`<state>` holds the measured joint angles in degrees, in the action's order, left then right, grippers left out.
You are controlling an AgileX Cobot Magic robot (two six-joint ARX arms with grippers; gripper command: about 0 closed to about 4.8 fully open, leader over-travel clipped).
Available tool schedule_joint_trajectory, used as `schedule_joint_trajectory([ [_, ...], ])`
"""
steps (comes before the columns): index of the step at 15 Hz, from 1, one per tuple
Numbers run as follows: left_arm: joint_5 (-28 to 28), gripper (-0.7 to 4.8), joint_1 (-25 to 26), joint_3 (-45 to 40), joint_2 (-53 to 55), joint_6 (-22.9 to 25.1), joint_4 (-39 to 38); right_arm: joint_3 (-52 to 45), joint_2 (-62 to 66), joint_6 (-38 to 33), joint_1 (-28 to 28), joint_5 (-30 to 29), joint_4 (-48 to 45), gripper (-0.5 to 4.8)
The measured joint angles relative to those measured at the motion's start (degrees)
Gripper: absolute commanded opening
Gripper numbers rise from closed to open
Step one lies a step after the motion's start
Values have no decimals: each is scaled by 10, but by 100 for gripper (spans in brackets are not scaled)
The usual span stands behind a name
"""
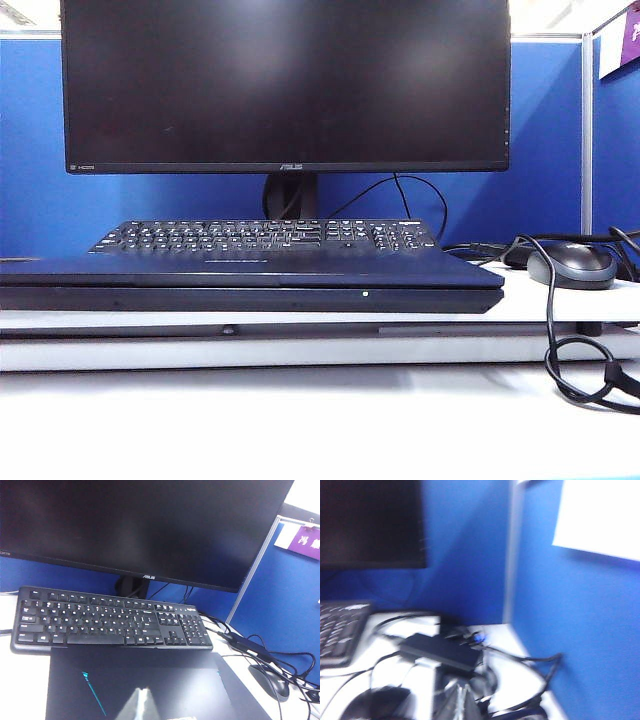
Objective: Close the lid of the black laptop.
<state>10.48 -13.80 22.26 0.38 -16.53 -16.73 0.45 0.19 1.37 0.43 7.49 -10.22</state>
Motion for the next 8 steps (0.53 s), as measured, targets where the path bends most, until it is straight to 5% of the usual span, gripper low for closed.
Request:
schedule_joint_trajectory([
  [4, 1, -3, 0, 0, 0, 11, 0, 0, 0, -7, -48, -17, -5, -1],
  [8, 35, -4, 0, -38, 0, 28, 29, 0, 0, -14, -48, -173, -18, -1],
])
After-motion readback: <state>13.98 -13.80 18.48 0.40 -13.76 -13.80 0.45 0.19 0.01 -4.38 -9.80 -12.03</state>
